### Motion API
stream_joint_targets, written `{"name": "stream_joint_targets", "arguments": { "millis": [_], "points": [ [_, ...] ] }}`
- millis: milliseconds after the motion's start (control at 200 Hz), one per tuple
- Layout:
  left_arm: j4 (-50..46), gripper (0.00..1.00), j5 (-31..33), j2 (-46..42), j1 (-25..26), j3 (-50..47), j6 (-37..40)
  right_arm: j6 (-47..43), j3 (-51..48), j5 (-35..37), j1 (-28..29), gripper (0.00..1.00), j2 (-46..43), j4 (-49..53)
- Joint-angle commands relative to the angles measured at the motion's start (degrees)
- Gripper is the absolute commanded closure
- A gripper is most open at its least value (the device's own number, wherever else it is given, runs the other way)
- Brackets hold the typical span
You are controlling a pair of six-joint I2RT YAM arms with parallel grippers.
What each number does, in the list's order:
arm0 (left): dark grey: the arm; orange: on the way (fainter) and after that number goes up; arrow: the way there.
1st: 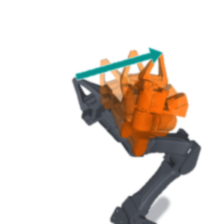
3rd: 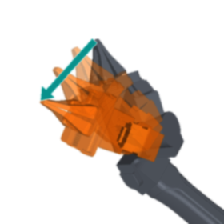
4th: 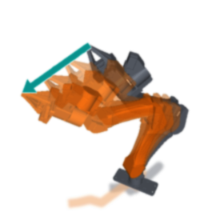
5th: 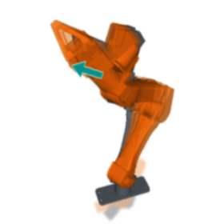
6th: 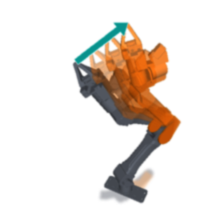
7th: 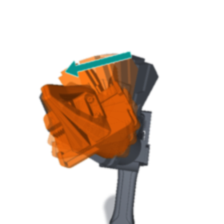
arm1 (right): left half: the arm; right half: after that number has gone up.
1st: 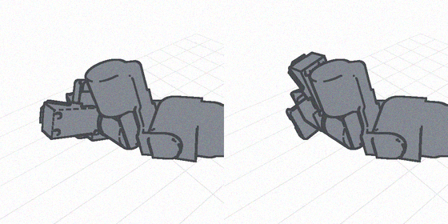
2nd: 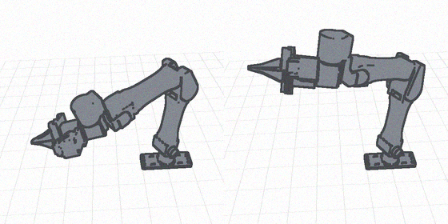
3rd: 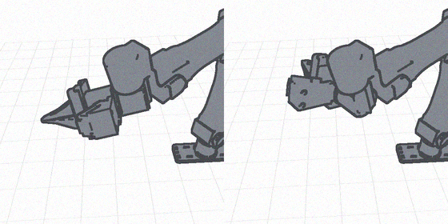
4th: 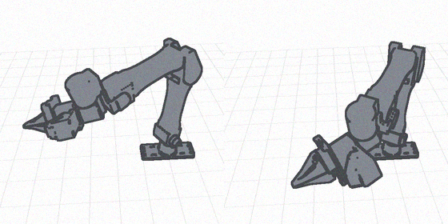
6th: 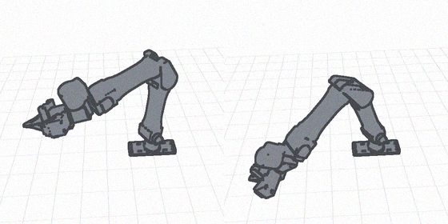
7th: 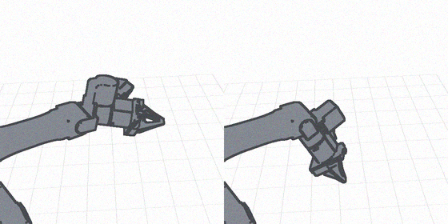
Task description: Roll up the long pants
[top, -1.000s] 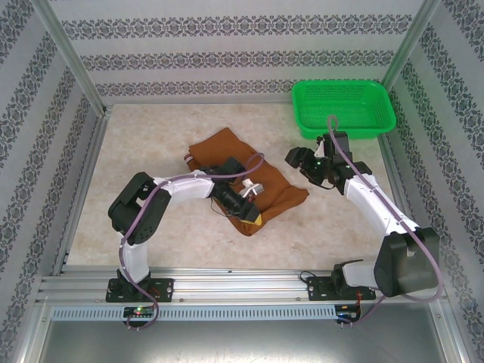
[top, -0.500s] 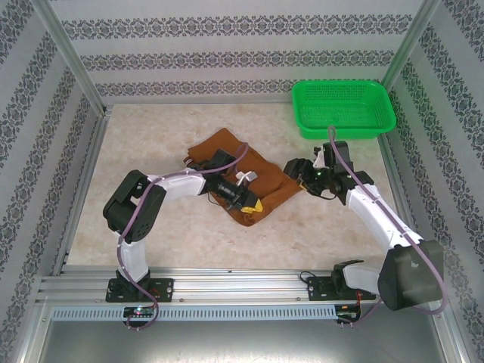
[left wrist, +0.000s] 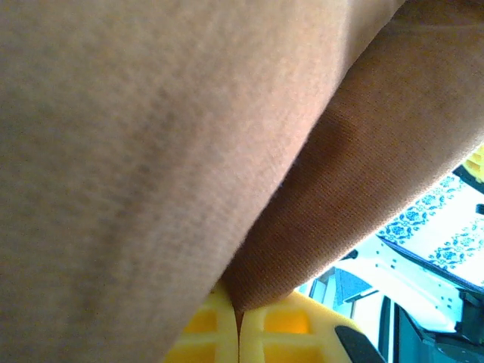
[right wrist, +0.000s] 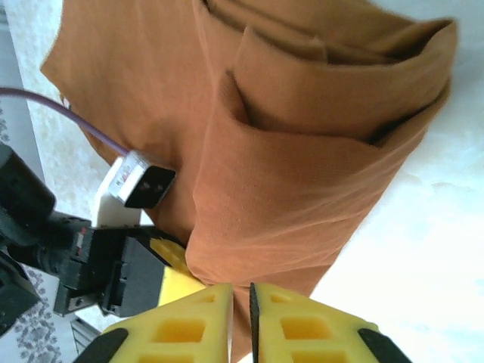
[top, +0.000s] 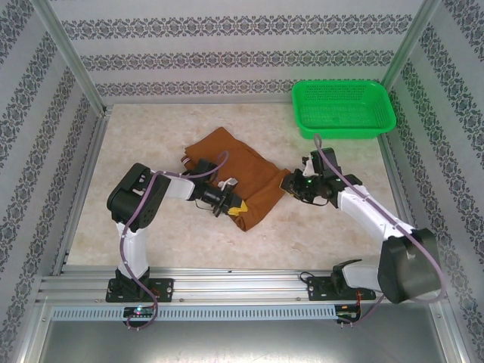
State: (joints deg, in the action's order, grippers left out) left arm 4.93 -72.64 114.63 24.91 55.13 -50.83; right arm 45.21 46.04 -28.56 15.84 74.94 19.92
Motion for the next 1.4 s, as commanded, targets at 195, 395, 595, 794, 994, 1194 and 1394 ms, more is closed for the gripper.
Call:
{"name": "stream_joint_targets", "arguments": {
  "millis": [195, 395, 595, 794, 994, 1194, 1394],
  "points": [
    [-13.77, 1.0, 4.41, 1.82, -1.52, 3.73, 10.55, 0.26, 5.55, -1.02, 3.61, 0.93, 17.03, -10.09],
    [-29.01, 0.88, 11.57, -3.78, -0.87, 8.27, 24.58, -0.07, 9.38, -2.04, 4.12, 1.0, 34.16, -12.85],
    [-42.69, 0.36, 44.34, -21.73, 2.47, 13.47, 35.33, 1.81, 8.9, -3.09, 5.0, 1.0, 37.71, -14.27],
    [-46.57, 0.35, 77.6, -25.01, 19.31, 15.32, 45.14, 3.05, 6.92, -3.17, 5.44, 1.0, 35.42, -14.12],
    [-45.39, 0.33, 101.35, -13.67, 34.85, 17.43, 54.51, 3.9, 3.94, -3.94, 5.35, 1.0, 33.38, -15.11],
    [-40.13, 0.32, 106.08, -9.17, 36.62, 16.03, 57.63, 4.36, 1.22, -5.28, 5.32, 1.0, 31.86, -17.1],
    [-38.69, 0.32, 106.09, -4.43, 36.0, 15.62, 62.52, 4.13, 1.69, -6.06, 5.27, 1.0, 32.29, -17.44]
  ]
}}
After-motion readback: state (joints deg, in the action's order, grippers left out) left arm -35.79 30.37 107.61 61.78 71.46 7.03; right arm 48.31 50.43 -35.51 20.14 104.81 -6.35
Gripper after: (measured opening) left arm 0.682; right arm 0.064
